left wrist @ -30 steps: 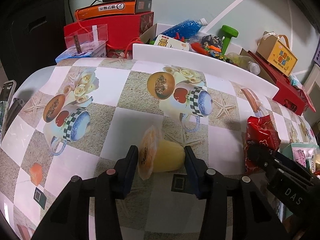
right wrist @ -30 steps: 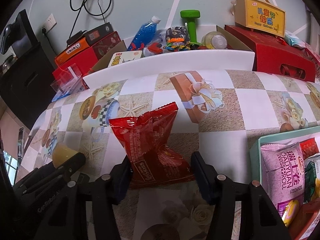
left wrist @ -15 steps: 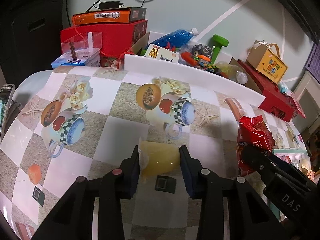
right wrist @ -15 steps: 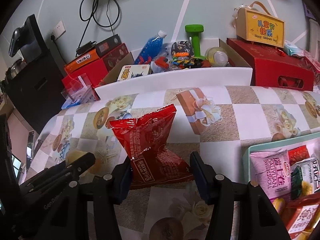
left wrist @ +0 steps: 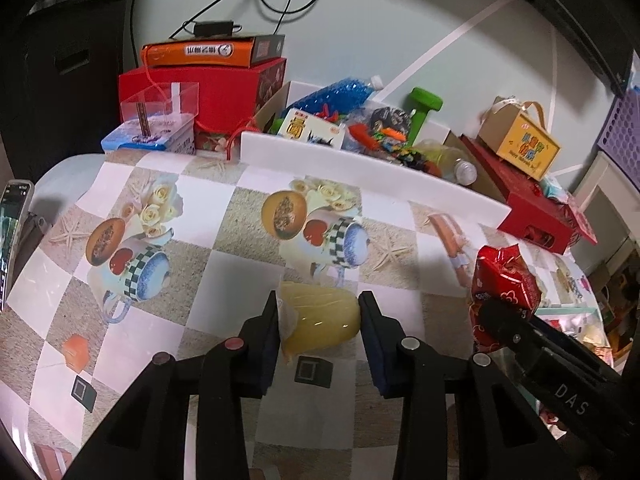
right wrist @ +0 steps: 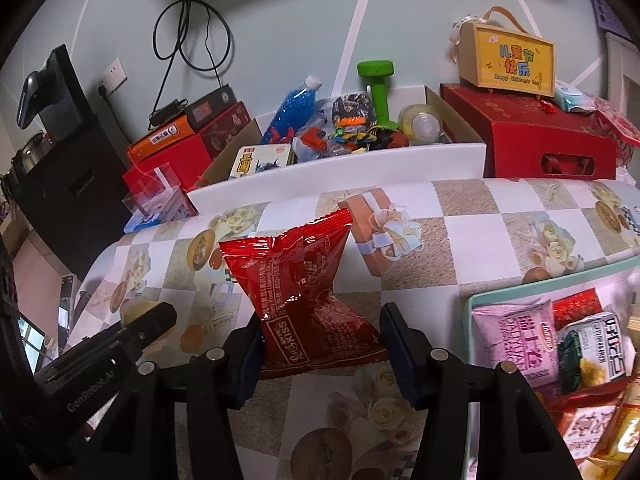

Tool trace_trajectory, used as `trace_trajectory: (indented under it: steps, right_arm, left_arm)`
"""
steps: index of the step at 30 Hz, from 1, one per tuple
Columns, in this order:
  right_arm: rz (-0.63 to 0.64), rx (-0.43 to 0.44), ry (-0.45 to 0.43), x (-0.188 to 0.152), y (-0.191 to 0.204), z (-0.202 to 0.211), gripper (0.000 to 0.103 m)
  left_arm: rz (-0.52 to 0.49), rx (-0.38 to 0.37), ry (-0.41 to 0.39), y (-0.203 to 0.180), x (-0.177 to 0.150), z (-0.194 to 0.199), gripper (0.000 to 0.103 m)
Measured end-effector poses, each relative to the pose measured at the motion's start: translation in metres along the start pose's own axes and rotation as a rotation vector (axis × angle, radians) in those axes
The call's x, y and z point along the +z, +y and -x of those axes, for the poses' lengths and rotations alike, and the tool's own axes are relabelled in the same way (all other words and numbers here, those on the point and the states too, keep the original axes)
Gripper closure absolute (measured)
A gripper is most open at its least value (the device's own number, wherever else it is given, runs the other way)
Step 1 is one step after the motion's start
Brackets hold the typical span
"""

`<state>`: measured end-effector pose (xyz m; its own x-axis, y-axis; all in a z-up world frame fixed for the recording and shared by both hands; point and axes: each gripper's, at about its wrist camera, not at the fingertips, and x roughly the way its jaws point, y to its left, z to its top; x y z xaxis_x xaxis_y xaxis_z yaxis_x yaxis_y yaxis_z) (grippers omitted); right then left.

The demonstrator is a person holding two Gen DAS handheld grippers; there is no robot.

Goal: Organize snacks
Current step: 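Lift and carry the jelly cup with the left tool while the right carries the red bag toward the tray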

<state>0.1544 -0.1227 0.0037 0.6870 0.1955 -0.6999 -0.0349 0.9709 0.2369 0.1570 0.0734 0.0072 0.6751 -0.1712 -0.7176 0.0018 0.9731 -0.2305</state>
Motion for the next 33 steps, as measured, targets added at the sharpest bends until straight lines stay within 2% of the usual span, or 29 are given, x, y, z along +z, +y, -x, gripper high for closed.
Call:
trace_trajectory:
  steps: [5,16,24,33]
  right_arm:
    - [-0.008,-0.006,0.001,-0.001,-0.002,0.015,0.045]
    - [-0.037,-0.045,-0.036,-0.005,-0.012,0.081,0.045]
    - [-0.083,-0.084,-0.067,-0.013,-0.035,0.123,0.045]
    - [-0.172,-0.158,-0.098,-0.034,-0.082,0.167,0.045]
  left_arm:
    - [-0.013,-0.023,-0.021,-0.01,0.004,0.016,0.064]
    - [-0.08,-0.104,-0.051,-0.054,0.001,0.065,0.064]
    - [-0.102,-0.156,-0.074,-0.081,-0.007,0.094,0.064]
    - [-0.172,-0.232,-0.036,-0.128,-0.031,0.104,0.064]
